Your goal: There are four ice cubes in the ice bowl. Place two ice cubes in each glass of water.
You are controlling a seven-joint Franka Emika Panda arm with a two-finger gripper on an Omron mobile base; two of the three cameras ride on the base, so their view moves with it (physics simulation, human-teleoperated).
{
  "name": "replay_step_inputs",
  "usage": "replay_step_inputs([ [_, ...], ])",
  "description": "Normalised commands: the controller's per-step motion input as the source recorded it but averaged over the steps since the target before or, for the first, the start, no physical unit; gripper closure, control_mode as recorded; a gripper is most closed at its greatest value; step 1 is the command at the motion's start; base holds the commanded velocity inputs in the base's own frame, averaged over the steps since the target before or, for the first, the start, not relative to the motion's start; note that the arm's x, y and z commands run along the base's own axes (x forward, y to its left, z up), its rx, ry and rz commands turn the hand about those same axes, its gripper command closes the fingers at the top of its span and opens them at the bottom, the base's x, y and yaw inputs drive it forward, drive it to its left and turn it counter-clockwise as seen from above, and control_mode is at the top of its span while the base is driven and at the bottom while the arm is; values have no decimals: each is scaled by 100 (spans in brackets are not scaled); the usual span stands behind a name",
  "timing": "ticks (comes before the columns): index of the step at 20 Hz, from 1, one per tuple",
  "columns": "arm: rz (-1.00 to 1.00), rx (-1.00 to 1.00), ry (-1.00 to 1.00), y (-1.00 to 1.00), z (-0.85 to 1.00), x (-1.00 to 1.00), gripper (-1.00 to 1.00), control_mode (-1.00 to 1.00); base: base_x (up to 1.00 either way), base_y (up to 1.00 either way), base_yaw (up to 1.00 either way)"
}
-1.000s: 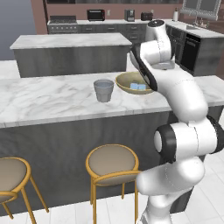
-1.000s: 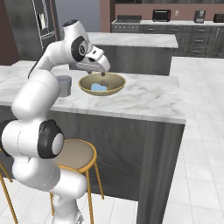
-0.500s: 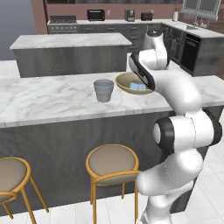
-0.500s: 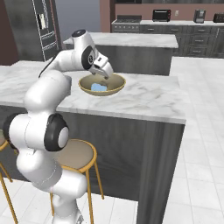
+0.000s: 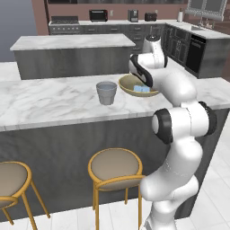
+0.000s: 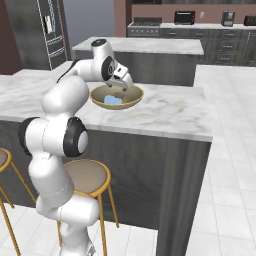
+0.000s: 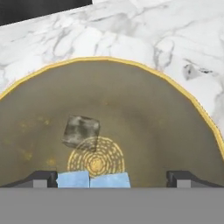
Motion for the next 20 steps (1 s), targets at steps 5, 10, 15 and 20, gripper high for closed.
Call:
replay_step_inputs([
  [5,14,2,0,0,-23,46,-100,-100,0,0,0],
  [10,9,1,0,0,-24,51,-100,-100,0,0,0],
  [15,2,0,0,0,-23,33,-100,-100,0,0,0],
  [20,0,0,0,0,-19,34,-100,-100,0,0,0],
])
